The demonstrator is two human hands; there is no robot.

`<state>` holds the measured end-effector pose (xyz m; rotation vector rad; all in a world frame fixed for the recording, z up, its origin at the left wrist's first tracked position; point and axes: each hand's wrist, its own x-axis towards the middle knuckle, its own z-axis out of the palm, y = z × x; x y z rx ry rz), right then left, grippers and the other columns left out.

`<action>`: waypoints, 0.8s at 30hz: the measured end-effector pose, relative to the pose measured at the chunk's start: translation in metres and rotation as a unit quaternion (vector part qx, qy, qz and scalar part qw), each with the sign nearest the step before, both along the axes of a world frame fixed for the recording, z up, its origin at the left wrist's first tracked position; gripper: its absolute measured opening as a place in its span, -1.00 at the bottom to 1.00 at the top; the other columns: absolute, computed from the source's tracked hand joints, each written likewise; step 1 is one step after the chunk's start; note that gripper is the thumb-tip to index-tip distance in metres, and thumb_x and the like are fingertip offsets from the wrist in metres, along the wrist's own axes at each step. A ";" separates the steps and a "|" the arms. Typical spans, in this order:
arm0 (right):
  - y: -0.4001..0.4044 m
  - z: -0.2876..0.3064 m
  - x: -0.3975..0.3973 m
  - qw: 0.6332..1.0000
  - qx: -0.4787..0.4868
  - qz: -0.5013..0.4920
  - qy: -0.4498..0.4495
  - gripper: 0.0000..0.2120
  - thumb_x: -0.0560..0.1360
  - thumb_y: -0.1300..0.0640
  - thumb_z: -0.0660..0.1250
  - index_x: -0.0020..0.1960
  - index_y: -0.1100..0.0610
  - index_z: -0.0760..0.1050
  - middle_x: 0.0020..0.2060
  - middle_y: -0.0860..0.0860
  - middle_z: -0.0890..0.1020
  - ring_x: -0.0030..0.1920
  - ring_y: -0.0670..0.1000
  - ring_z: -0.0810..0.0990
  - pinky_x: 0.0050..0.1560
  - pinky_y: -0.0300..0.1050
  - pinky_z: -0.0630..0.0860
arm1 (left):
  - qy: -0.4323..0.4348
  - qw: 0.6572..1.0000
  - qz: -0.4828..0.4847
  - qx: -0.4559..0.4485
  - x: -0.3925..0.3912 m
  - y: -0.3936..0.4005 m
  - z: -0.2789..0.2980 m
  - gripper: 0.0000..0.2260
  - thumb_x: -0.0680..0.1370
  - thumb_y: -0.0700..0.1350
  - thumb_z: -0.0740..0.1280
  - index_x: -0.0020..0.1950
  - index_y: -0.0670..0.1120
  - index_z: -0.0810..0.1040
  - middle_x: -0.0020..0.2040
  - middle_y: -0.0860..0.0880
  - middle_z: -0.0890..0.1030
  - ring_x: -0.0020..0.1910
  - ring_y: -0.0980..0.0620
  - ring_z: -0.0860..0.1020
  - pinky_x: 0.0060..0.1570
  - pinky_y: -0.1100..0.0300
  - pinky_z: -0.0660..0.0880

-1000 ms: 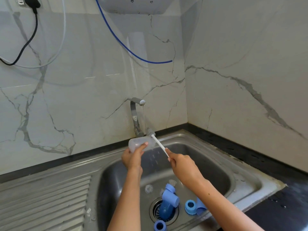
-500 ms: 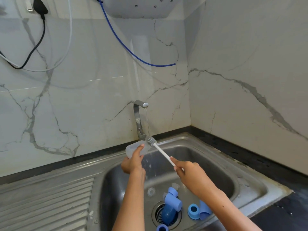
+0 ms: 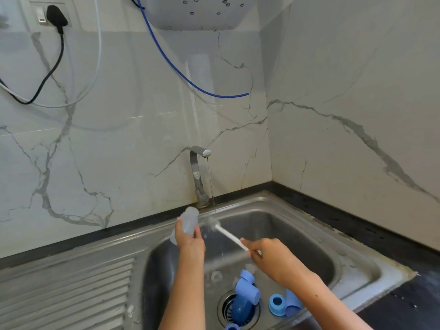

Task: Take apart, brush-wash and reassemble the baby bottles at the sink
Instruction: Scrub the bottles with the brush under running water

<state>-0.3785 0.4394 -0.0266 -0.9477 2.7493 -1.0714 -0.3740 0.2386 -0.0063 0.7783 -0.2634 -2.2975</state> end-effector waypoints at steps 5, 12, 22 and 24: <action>0.009 0.011 0.007 0.975 -0.168 -0.002 -0.148 -0.67 0.65 0.00 0.12 0.38 -0.25 0.34 -0.37 -0.02 0.41 -0.52 -0.14 0.27 -0.56 -0.30 0.26 | 0.052 0.992 -0.098 -0.059 0.000 -0.008 0.008 -0.49 0.41 -0.12 0.50 0.30 -0.16 0.44 0.18 -0.18 0.52 0.04 -0.11 0.57 -0.09 0.12 0.59; 0.012 0.022 0.011 0.889 -0.272 0.011 -0.368 -0.68 0.65 0.04 0.14 0.40 -0.13 0.36 -0.48 -0.02 0.38 -0.55 -0.15 0.25 -0.60 -0.33 0.25 | 0.062 0.974 -0.205 -0.078 0.005 -0.006 0.002 -0.50 0.36 -0.20 0.48 0.25 -0.21 0.44 0.13 -0.25 0.52 0.12 -0.19 0.54 -0.21 0.02 0.63; 0.012 0.024 0.009 0.876 -0.253 -0.006 -0.411 -0.69 0.66 0.07 0.11 0.37 -0.10 0.39 -0.48 -0.01 0.39 -0.55 -0.15 0.25 -0.60 -0.34 0.26 | 0.004 0.964 -0.180 -0.195 0.001 -0.011 0.002 -0.67 0.44 -0.29 0.43 0.15 -0.17 0.41 0.07 -0.19 0.49 0.00 -0.10 0.52 -0.06 0.05 0.61; 0.015 0.022 0.008 0.890 -0.234 -0.019 -0.391 -0.68 0.66 0.06 0.11 0.40 -0.09 0.37 -0.48 0.00 0.39 -0.57 -0.15 0.25 -0.59 -0.33 0.26 | -0.043 0.955 -0.146 -0.256 -0.002 -0.012 -0.004 -0.56 0.39 -0.34 0.46 0.22 -0.19 0.42 0.12 -0.19 0.52 0.06 -0.11 0.54 0.07 0.07 0.53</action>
